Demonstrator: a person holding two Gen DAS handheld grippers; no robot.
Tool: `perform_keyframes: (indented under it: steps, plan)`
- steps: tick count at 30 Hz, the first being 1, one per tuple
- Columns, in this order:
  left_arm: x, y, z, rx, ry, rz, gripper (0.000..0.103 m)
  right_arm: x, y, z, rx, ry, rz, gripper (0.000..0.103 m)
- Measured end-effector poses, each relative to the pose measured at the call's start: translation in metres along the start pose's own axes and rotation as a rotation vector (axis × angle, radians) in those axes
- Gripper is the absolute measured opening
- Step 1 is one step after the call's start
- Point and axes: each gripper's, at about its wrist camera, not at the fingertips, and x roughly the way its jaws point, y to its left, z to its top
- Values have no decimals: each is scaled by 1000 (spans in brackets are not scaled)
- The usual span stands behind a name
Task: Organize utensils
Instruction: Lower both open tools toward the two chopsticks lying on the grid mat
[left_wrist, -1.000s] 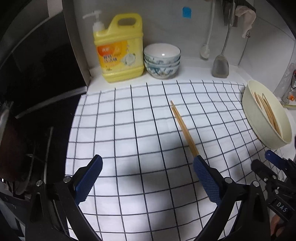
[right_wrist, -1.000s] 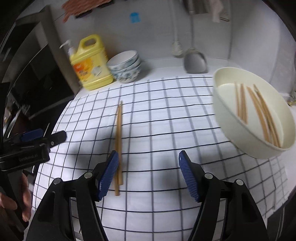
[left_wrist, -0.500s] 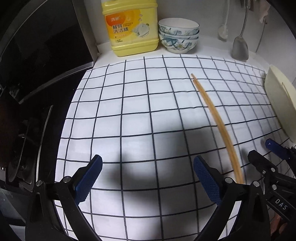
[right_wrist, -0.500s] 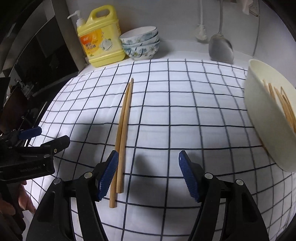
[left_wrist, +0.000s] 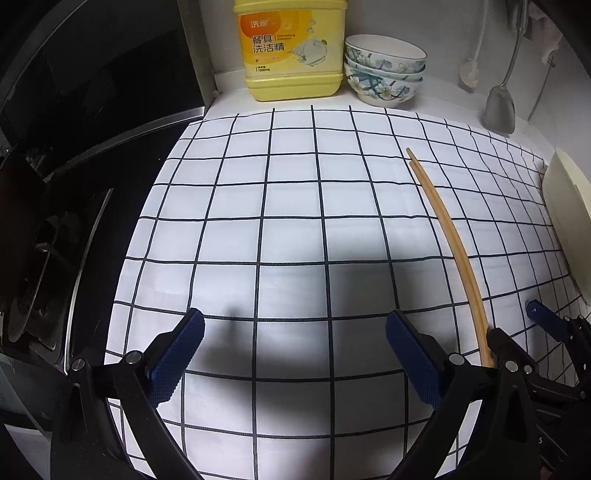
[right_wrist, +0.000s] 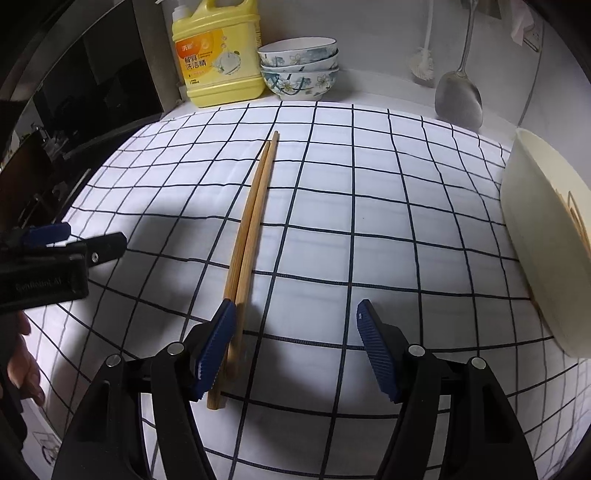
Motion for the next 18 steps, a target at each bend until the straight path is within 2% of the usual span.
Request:
perform_keyframes:
  steps: [14,18]
  plan:
    - [-4,-8,-1,8,-13,9,97,-1,3,-3,-55,-4,-9,65]
    - [-4,-11,-1,12,-14,12,97,3,10,-3,-71,29,-14,65]
